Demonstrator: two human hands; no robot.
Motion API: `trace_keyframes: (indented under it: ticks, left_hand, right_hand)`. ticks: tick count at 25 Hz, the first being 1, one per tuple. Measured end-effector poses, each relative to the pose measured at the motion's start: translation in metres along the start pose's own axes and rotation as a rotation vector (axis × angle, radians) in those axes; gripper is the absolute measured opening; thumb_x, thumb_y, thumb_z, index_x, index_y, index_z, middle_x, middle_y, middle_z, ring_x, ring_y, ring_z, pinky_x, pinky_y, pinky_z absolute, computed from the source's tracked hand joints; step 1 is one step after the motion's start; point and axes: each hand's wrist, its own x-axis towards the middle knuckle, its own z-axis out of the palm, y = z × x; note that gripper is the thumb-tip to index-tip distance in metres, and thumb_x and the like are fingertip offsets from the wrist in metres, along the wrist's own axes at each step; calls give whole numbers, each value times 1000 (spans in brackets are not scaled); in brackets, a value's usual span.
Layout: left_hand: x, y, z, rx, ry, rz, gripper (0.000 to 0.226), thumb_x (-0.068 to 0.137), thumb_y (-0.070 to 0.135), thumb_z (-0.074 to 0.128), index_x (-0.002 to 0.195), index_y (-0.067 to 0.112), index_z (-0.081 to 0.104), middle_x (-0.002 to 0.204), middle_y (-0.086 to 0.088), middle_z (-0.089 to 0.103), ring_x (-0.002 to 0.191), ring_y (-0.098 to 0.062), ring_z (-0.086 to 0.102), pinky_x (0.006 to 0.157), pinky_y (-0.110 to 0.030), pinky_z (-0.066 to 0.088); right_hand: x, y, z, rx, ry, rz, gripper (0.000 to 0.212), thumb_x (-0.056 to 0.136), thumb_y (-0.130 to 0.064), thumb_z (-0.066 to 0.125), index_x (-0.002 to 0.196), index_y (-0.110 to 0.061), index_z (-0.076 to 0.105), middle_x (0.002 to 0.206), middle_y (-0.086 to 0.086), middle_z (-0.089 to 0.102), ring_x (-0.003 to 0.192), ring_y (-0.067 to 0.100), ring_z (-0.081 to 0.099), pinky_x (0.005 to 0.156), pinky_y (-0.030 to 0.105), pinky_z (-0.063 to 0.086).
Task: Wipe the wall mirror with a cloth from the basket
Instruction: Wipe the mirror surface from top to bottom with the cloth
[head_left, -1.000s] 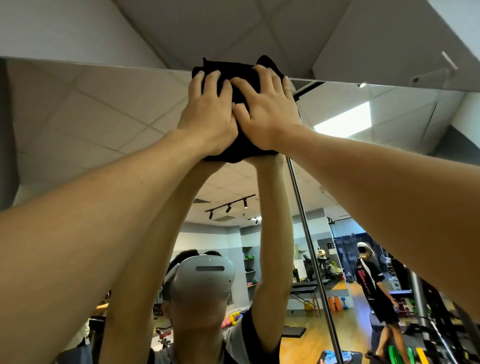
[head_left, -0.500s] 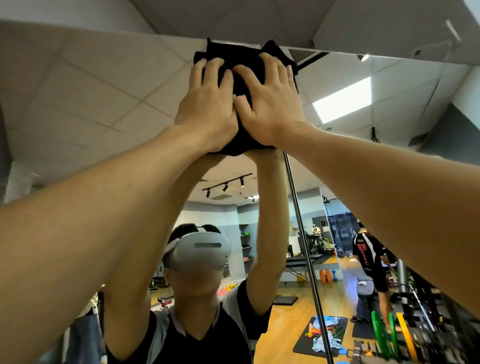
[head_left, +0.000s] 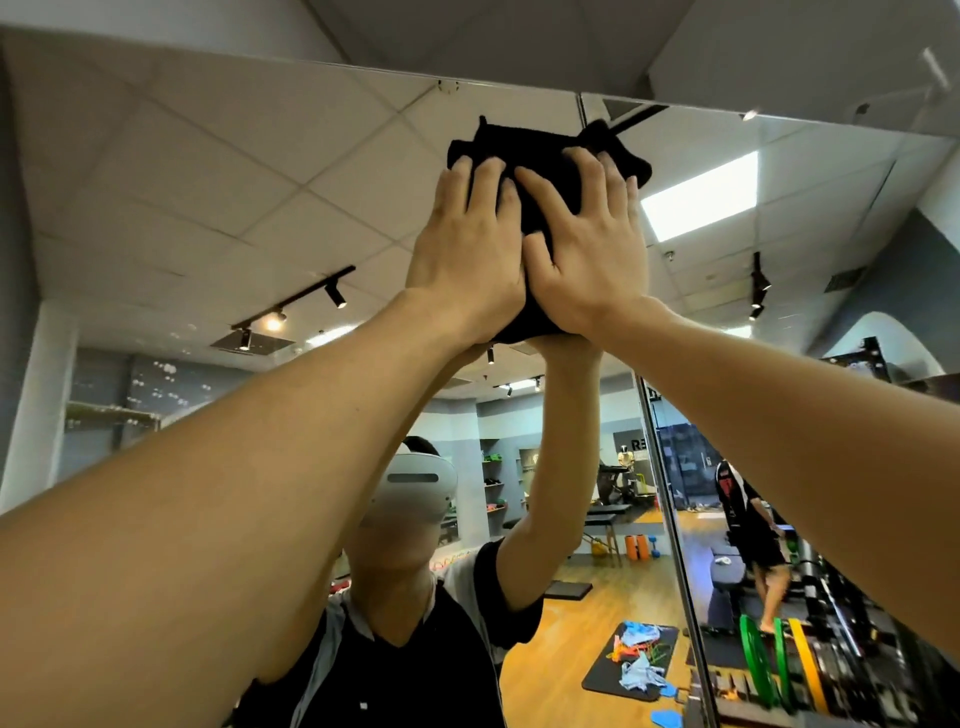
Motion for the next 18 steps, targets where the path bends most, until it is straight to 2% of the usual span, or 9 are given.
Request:
trace_keyframes:
  ticks: [5,10,18]
  left_hand:
    - [-14,-25,-6,-6,17,-12,59,104,33,35,155,5,28,163,-12,19,152,-33,11,124,-44,23]
    - [-22,-54,-13,47,24,9,60,103,34,35,155,5,29,162,-13,22,151,-34,14,125,-44,19]
    - [-39,-119,-35,87,31,15,59,103,35,34,153,5,32,161,-13,24,150,-34,18,124,-46,22]
  right_hand:
    - [0,-27,6,19,15,-28,64,92,-48,34,153,-35,43,162,9,30,154,35,18,127,56,12]
    - [2,-56,11,7,6,-37,63,93,-47,35,154,-33,41,163,10,29,154,37,17,128,57,9]
    - [14,-122,28,12,55,-64,61,94,-45,37,153,-30,44,162,13,30,154,41,18,127,57,9]
